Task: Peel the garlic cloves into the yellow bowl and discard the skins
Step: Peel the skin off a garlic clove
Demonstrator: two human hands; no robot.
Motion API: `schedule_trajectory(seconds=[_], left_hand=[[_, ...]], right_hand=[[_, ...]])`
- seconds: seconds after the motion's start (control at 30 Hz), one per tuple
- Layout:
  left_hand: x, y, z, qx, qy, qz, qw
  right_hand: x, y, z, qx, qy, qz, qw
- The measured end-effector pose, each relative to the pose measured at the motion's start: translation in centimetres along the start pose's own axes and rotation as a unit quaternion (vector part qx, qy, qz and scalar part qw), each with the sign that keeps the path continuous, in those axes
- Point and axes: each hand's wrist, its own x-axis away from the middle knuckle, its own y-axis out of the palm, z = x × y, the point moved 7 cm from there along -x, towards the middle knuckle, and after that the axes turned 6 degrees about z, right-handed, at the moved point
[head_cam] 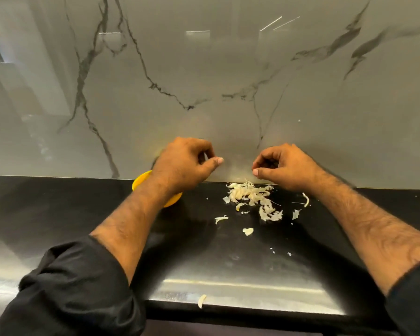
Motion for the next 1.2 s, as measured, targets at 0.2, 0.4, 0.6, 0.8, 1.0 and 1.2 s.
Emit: schedule_trajectory(seconds=[0.2,0.4,0.6,0.8,1.0,1.2], left_hand=[[-1.4,4.4,3.0,-0.048,0.013,-0.079,0.996],[-1.7,5.1,1.3,0.026,-0.013,-0.069,0.997],[-1.1,4.4,0.4,0.132,-0.040,-0.047,0.989],[-0.6,4.7,1.0,0.145,-0.027,-0.058,0.987],[-0.7,4.3,0.9,0.143,-0.034,-0.055,0.988],[-0.7,4.4,1.0,0.142,-0.033,-0.059,0.988]], right_hand=[[0.3,-0.2,0.7,0.030,-0.022,-0.050,0.998],[0.6,1.5,0.5,0.047,-0.028,-0.076,0.996],[0.9,3.4,-0.8,0.085,-0.060,-0.065,0.993],[0.9,5.2,-1.5,0.136,-0.077,-0.102,0.982],[0.7,6.0,-1.0,0.148,-0.064,-0.101,0.982],[0.3,6.7,-1.1,0.186,-0.081,-0.074,0.976]])
